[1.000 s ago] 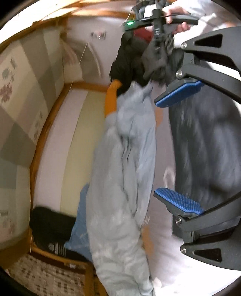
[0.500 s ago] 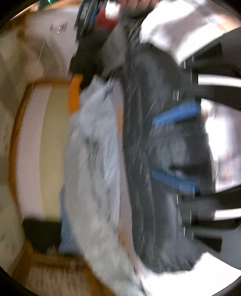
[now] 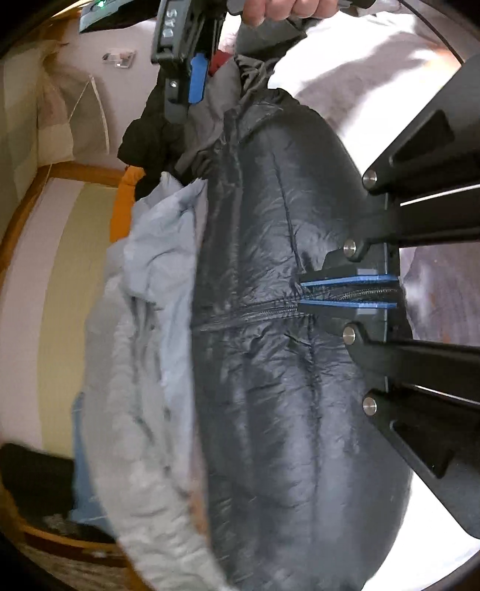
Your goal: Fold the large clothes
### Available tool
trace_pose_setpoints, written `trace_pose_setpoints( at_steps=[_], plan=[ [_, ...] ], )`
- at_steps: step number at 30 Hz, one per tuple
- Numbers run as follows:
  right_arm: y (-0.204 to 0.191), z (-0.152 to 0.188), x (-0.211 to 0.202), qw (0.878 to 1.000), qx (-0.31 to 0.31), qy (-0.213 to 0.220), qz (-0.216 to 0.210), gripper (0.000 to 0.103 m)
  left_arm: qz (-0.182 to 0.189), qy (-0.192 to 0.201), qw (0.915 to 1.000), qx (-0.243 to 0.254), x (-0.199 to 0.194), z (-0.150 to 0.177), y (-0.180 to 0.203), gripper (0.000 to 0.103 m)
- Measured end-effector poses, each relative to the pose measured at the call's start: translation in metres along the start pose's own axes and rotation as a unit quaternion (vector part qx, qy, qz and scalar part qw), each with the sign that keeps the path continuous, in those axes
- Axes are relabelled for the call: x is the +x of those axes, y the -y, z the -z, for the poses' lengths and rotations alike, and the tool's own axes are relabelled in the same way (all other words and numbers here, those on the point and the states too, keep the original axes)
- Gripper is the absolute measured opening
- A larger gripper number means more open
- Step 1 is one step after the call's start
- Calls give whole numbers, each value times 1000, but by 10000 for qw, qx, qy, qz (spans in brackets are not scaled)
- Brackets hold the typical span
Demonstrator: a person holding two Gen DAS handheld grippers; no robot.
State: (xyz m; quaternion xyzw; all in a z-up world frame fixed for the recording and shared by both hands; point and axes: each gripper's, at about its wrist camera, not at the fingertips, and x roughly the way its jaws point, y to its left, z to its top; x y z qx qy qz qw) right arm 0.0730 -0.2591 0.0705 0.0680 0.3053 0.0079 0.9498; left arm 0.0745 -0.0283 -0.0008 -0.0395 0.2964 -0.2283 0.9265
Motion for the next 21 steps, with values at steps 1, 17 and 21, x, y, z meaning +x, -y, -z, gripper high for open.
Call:
trace_pose_setpoints(
  at_steps=[1,17,21],
  plan=[
    [-3,-1,3,9998,-1,-109,-161,60,191,-158,9996,-128,9,0,-6,7],
    [-139,-13,153,9427,-477,-2971,-1444,15,632,-718,9893,-1102,31,7,-40,4],
    [-142,-4,184,9466,-611,-3072,-759,15,705,-720,9876,-1206,31,7,-43,4]
  ],
)
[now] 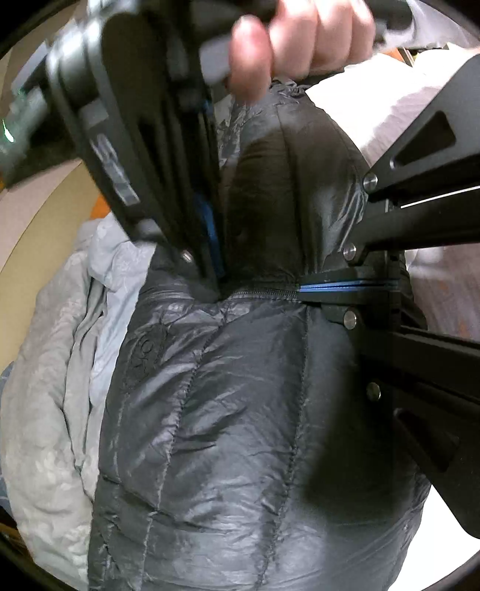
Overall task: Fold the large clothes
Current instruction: 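Grasp the jacket zipper with the left gripper and lift the rolled jacket while the right gripper grasps its end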
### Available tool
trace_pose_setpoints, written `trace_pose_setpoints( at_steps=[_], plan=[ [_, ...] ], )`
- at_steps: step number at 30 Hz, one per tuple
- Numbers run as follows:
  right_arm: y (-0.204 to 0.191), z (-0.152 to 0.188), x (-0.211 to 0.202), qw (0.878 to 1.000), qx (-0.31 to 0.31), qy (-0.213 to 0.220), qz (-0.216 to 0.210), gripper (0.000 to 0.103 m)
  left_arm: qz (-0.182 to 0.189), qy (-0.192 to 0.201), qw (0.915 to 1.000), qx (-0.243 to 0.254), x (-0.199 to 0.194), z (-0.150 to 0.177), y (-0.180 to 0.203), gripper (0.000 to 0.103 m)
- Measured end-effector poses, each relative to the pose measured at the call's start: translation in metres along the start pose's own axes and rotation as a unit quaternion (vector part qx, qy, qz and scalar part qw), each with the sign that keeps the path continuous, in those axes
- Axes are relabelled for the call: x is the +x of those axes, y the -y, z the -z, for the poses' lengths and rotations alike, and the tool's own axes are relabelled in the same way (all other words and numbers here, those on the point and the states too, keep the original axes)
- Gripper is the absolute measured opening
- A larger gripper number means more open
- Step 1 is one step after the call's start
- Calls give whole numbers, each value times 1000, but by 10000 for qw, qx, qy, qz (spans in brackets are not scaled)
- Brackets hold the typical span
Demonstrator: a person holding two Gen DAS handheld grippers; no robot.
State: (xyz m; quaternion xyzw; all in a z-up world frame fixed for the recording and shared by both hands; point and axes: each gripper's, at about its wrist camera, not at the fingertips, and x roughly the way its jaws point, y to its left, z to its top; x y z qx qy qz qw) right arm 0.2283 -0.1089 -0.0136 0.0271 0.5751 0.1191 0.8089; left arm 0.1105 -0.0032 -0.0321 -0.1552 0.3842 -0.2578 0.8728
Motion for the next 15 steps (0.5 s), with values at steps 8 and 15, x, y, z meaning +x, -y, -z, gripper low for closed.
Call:
trace_pose_setpoints(
  at_steps=[8,15],
  plan=[
    [10,-18,30,9996,154,186,125,13,-86,-116,9998,-139,7,-4,-1,4],
    [23,-54,54,9976,585,216,309,13,211,-179,9986,-450,7,-4,-14,4]
  ],
)
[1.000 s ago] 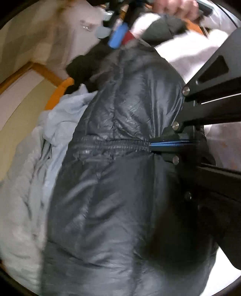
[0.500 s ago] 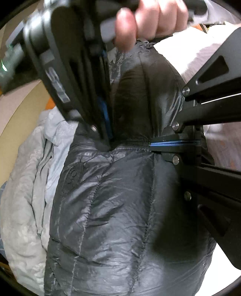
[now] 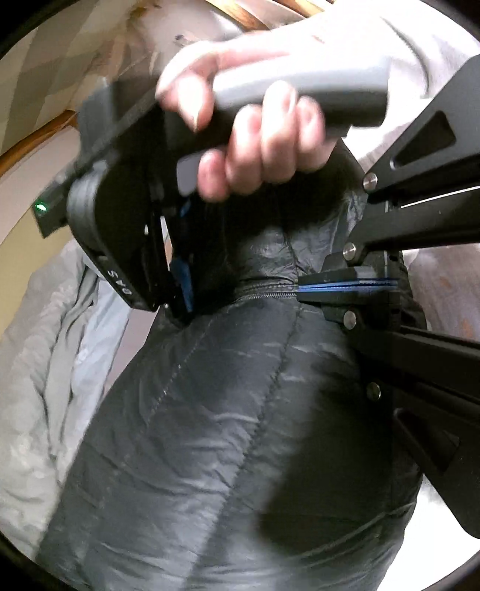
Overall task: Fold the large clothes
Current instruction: 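Grasp the jacket zipper with the left gripper and lift the rolled jacket while the right gripper grasps its end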
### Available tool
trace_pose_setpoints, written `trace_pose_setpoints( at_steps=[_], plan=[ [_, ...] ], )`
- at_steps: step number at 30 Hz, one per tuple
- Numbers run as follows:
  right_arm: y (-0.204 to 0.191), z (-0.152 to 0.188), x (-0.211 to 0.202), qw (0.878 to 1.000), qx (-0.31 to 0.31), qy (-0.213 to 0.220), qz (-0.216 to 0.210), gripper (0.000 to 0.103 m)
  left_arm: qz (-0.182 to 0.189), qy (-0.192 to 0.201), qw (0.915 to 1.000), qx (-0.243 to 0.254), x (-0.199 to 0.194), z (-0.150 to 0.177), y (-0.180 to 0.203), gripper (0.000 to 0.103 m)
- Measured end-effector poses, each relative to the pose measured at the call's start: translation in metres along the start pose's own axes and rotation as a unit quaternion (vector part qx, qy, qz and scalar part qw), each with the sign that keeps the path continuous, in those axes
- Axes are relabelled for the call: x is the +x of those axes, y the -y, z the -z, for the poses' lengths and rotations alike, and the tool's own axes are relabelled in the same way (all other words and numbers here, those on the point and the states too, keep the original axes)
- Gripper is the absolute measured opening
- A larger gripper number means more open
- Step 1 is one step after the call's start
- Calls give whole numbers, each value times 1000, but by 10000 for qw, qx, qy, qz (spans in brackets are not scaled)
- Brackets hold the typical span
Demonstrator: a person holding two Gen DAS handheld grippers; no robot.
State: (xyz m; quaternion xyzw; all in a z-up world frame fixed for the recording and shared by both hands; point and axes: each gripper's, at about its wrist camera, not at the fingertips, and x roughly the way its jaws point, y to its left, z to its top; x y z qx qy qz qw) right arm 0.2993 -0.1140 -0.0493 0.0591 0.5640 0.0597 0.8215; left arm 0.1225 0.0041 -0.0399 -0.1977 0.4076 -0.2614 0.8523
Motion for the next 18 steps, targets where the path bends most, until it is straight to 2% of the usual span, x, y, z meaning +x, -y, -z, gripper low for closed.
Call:
trace_pose_setpoints(
  at_steps=[3,6,8,10,13,15,17,18],
  plan=[
    [3,-4,14,9999,117,-58,-34,13,-115,37,9999,107,-1,1,5,4],
    [-6,2,-8,9995,-76,-7,312,14,-21,-5,10000,57,-1,2,5,4],
    [-4,13,-46,9994,-95,339,52,14,63,-15,10000,-29,-1,2,1,4],
    [3,33,-94,9954,-187,904,-237,14,-3,5,10000,36,-2,3,3,4],
    [27,77,-152,9854,-164,1662,-337,14,-124,38,9998,145,-3,3,9,4],
    [45,113,-180,9794,-133,1993,-277,30,-154,48,9997,171,-4,6,12,4],
    [67,158,-210,9634,42,2668,-234,96,-286,85,9992,278,-4,6,16,4],
    [80,184,-223,9511,293,3074,-123,102,-383,109,9985,365,-3,6,17,4]
  ],
)
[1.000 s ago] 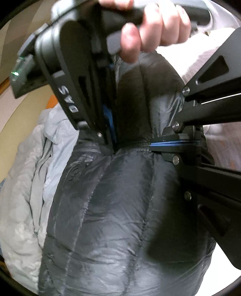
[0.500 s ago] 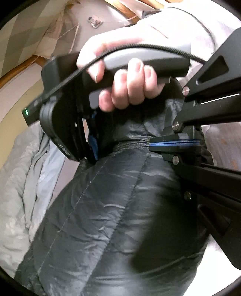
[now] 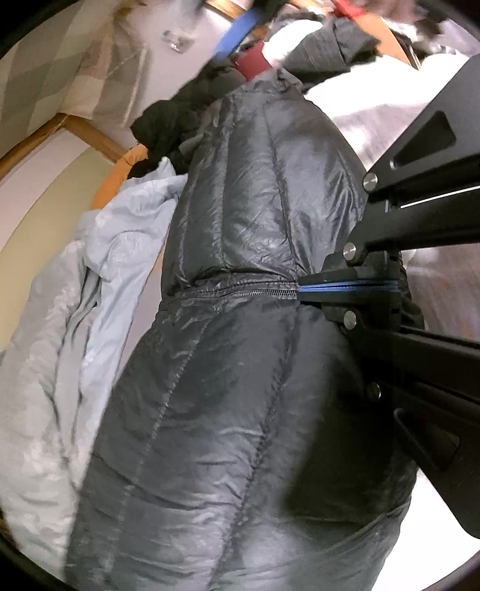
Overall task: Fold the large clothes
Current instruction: 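Grasp the jacket zipper with the left gripper and lift the rolled jacket while the right gripper grasps its end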
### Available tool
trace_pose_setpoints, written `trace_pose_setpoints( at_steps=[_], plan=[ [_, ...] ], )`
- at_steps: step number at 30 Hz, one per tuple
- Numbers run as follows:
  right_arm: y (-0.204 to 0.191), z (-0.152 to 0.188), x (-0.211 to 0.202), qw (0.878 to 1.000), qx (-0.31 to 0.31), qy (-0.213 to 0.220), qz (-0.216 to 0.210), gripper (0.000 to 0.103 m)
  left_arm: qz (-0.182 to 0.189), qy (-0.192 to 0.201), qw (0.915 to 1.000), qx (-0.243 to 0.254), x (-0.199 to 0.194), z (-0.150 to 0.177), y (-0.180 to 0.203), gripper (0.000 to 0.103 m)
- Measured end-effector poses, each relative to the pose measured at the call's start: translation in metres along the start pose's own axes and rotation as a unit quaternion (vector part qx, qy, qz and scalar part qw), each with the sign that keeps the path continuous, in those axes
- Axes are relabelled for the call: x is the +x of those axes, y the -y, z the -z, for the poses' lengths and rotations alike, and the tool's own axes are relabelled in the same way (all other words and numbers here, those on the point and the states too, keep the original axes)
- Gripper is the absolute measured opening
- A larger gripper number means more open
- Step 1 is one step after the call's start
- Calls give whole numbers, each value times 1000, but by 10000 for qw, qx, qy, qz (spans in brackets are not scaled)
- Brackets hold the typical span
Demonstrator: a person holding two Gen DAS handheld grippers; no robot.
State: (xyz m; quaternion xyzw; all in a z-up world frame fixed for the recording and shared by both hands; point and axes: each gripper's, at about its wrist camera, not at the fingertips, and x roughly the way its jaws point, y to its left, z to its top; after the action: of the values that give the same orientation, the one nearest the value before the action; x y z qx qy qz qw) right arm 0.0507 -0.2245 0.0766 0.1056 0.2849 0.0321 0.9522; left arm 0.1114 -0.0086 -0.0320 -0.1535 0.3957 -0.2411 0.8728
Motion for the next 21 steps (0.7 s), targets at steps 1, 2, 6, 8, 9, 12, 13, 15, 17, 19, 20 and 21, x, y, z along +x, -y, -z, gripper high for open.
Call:
trace_pose_setpoints(
  at_steps=[1,2,6,8,9,12,13,15,17,19,20,21],
  plan=[
    [9,7,-14,9996,136,191,156,103,-97,22,9999,94,-1,1,4,4],
    [20,15,-23,9989,286,293,224,103,-136,28,9998,126,1,0,4,4],
    [85,51,-25,9855,1686,170,-64,103,-52,20,10000,52,0,0,4,4],
    [113,70,-12,9683,2494,7,-157,102,-85,29,9999,78,2,-1,2,4],
    [120,75,-8,9624,2708,-14,-195,102,-105,35,9999,97,2,0,2,4],
    [127,84,2,9600,2784,90,-273,102,-101,33,9999,97,1,-1,1,4],
    [127,85,10,9590,2819,96,-272,102,-95,31,9999,90,1,-1,0,4],
    [133,86,23,9546,2944,117,-432,102,-112,34,9999,106,1,-1,0,4],
    [144,88,37,9453,3212,221,-531,100,-120,36,9999,117,1,-1,-1,4],
    [158,94,56,9232,3779,355,-598,96,-90,30,9999,90,1,-2,-2,4],
    [165,97,62,9113,4044,388,-666,95,-91,32,9999,89,1,-1,-1,4],
    [168,97,67,9048,4169,451,-743,95,-83,30,9999,83,1,-2,-1,4]
  ],
)
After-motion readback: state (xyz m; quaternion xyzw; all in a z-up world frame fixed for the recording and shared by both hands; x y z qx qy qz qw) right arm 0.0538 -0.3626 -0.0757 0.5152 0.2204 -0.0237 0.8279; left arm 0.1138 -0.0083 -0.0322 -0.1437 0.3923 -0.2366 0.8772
